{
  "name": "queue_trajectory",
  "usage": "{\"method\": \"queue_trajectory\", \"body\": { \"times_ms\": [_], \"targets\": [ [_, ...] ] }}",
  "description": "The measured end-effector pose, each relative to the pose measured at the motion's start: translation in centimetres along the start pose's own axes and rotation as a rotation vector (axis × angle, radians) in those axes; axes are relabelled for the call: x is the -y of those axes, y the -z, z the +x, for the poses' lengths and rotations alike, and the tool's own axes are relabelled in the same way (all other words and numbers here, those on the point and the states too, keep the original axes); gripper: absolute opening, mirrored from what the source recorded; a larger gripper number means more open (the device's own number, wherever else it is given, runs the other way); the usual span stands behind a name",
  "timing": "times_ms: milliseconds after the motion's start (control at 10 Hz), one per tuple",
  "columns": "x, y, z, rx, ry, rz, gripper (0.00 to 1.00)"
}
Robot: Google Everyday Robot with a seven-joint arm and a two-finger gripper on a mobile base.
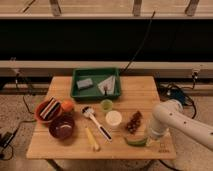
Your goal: Place pepper in purple bowl
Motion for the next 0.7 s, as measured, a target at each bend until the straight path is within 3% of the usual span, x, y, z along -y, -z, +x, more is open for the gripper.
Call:
{"method": "queue_trajectory", "body": {
  "times_ms": [300,500,700],
  "targets": [
    [-0.1,0.5,0.0,-0.014,-0.006,-0.001,0.0],
    [0.2,1.8,0.1,-0.029,-0.03,0.004,0.0],
    [0.9,5.9,0.0,-0.047,-0.065,0.01,0.0]
  ]
}}
